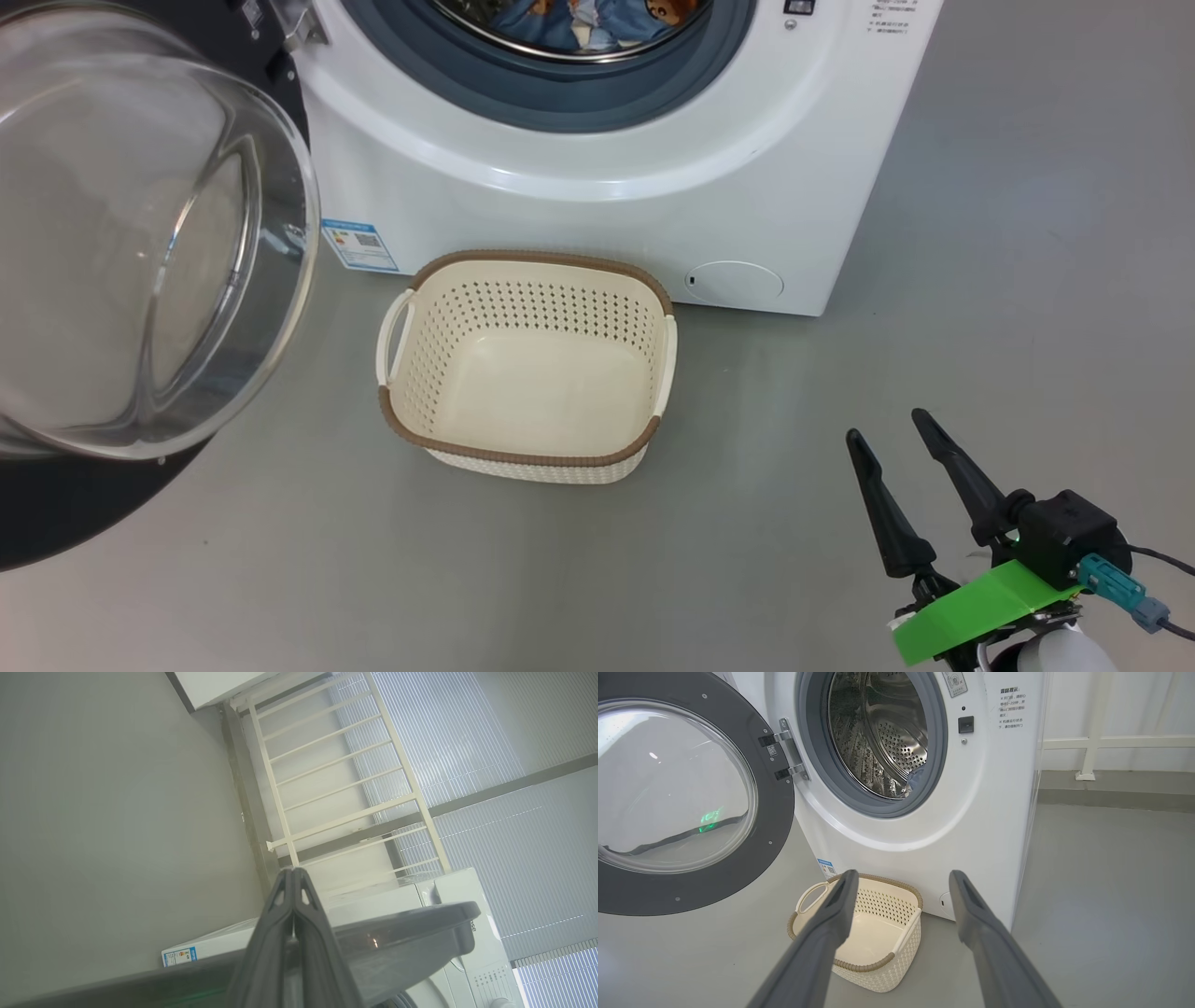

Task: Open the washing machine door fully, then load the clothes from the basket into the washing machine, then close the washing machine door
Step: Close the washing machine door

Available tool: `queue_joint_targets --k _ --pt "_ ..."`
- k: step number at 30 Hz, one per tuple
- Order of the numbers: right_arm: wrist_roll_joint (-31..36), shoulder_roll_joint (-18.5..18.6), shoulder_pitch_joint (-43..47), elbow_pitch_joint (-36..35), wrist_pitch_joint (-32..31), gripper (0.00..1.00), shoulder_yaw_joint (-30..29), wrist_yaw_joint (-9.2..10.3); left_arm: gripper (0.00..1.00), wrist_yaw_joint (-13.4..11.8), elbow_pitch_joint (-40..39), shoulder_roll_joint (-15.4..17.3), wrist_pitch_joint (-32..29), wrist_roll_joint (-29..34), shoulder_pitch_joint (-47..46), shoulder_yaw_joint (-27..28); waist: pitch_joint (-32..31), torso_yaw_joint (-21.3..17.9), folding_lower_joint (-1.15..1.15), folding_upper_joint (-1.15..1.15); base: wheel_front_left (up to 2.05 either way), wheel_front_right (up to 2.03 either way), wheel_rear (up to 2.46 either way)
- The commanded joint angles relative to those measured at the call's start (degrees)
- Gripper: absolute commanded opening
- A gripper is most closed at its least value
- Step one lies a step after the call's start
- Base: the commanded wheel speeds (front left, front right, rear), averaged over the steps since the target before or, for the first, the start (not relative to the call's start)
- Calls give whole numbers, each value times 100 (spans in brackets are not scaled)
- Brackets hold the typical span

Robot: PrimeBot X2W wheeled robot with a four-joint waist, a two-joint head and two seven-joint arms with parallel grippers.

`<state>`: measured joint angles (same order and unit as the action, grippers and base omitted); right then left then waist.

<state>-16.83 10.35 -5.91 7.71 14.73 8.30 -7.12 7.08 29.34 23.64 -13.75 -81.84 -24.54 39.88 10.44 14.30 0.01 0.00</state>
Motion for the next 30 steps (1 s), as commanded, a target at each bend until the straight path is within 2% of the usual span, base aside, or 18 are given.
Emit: queue_joint_targets --k 1,18,30 --pt "-35 36 -105 -141 27 100 120 -36 0 40 -195 318 -78 -83 50 93 3 -16 -1 0 0 0 0" --pt "-107 34 -72 -24 27 100 199 -36 0 8 -278 149 -932 -453 236 -159 -97 42 -1 0 0 0 0" --pt "-188 33 -75 25 27 100 234 -36 0 -263 -554 215 -1480 -515 493 -310 -63 73 -1 0 0 0 0"
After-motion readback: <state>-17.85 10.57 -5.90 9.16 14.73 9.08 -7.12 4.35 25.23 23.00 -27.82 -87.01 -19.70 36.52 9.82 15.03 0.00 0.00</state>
